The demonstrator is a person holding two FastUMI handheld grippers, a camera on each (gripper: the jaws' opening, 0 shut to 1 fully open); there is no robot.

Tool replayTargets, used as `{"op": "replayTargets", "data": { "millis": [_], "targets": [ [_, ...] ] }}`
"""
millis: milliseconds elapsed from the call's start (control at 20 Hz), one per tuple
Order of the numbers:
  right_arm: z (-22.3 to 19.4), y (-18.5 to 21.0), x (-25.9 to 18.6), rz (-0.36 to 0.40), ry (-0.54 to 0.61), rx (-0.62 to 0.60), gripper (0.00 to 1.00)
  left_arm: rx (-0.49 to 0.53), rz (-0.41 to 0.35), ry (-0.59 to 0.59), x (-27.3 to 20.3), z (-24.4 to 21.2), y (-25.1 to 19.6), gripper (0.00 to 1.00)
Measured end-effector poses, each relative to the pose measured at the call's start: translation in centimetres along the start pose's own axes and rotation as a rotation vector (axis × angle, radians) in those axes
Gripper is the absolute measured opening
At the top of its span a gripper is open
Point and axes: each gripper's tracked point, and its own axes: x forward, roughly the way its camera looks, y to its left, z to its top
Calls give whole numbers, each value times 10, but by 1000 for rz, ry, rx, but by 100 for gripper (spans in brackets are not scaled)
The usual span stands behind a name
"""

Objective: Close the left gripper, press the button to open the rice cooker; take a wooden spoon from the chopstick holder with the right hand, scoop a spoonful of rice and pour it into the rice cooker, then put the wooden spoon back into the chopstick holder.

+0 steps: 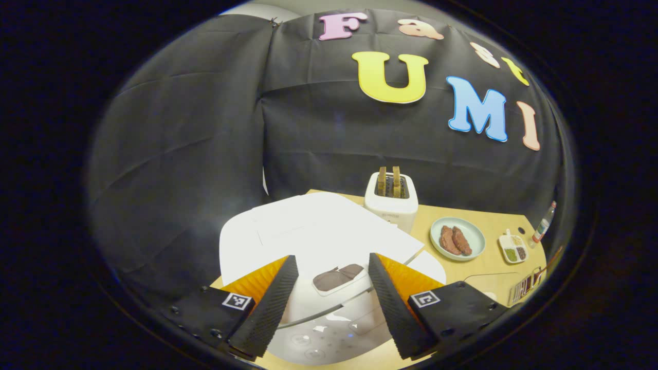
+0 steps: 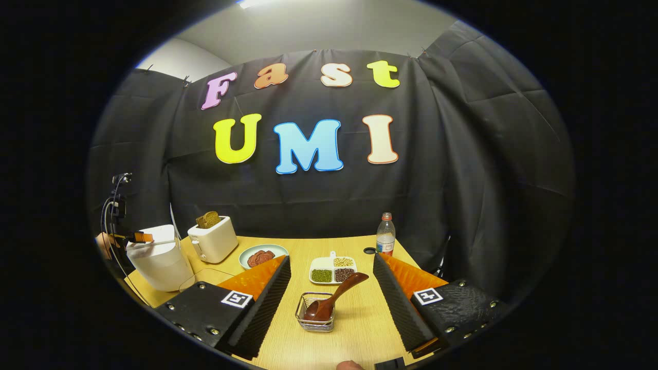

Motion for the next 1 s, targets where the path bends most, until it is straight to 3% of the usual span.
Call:
{"op": "replayTargets", "data": {
  "millis": [150, 350, 550, 1000],
  "targets": [
    [-4, 5, 5, 8, 4, 5, 98, 42, -16, 20, -4, -1, 0, 98],
    [-7, 16, 9, 29, 7, 24, 98, 12, -65, 23, -4, -1, -9, 99],
    [7, 28, 9, 57, -22, 12, 98, 106, -107, -36, -4, 3, -7, 98],
    [50, 55, 4, 104, -107, 18, 98, 88, -176, -355, -31, 69, -26, 99]
  ]
}}
